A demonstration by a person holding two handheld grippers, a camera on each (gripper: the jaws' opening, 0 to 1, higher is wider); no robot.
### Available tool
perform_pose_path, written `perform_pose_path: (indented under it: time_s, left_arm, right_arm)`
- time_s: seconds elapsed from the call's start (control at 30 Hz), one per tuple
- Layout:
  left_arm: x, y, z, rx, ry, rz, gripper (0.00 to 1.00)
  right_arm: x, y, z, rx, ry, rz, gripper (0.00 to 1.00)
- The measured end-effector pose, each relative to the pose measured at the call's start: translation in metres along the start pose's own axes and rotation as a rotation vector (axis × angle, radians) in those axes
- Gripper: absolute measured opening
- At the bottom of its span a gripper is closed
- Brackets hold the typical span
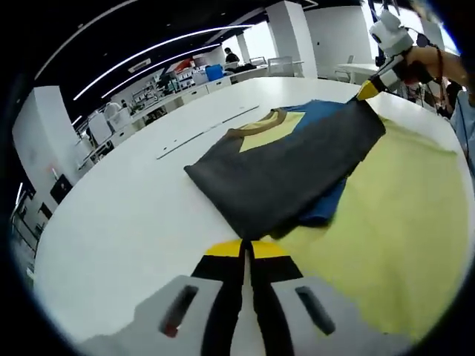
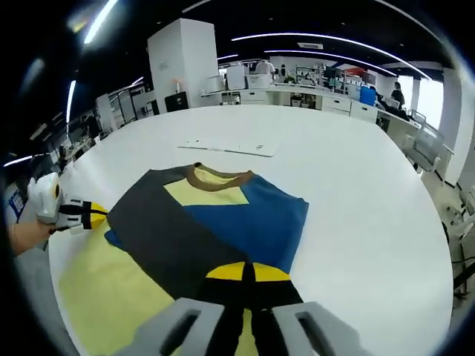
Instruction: Fold the garment on the visible template until the final outline fits inside the template.
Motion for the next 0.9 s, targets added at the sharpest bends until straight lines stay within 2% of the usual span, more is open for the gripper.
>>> perform_pose_path:
  time_s: [0.37,0.73,0.9]
  left_arm:
    - [0.002,0.000,-0.001,-0.009,0.000,0.001,0.00]
    - [0.002,0.000,0.002,-0.038,0.014,0.003,0.02]
    - [-0.001,0.000,0.013,-0.004,0.026,0.063,0.15]
  right_arm:
    - [0.006,-0.003,-0.011,-0.036,-0.012,-0.009,0.00]
    - [0.005,-0.006,-0.013,-0.059,-0.030,0.008,0.01]
    - [0.005,-0.001,-0.002,-0.034,-0.019,0.009,0.26]
Point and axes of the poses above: the point that each gripper's makers call its tool centre point, and the gripper's own axes: z roughly backward along the fingers, x roughly to its right, y roughly out of its top, the point moved 6 cm from there along z, roughly backward along the fingers, and after that the axes turned 11 degrees about -y, right-handed, at the moved point
